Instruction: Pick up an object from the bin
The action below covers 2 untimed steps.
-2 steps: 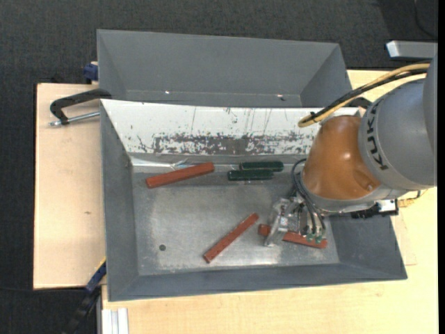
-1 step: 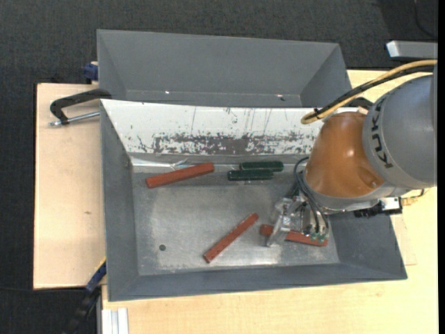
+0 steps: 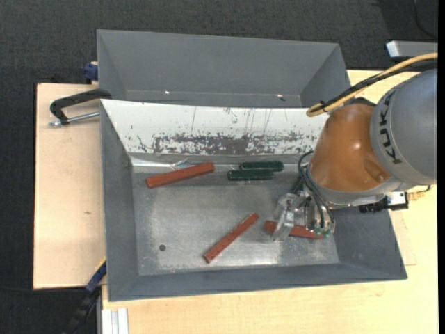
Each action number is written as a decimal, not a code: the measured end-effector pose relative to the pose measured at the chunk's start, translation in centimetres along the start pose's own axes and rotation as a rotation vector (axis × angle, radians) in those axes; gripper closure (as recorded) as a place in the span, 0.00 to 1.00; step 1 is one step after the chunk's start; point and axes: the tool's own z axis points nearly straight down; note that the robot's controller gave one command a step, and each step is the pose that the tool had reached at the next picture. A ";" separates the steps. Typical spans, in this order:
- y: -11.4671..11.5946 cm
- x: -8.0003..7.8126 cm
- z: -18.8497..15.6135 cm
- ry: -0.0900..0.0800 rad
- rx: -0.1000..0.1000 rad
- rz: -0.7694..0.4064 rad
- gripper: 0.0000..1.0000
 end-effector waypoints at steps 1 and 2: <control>0.0 -0.2 -1.4 -0.009 -0.001 0.000 1.00; 0.0 -0.1 -2.2 -0.005 -0.001 0.000 1.00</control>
Offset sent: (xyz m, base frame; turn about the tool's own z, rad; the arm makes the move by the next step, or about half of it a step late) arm -0.0001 0.0000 0.0670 0.0000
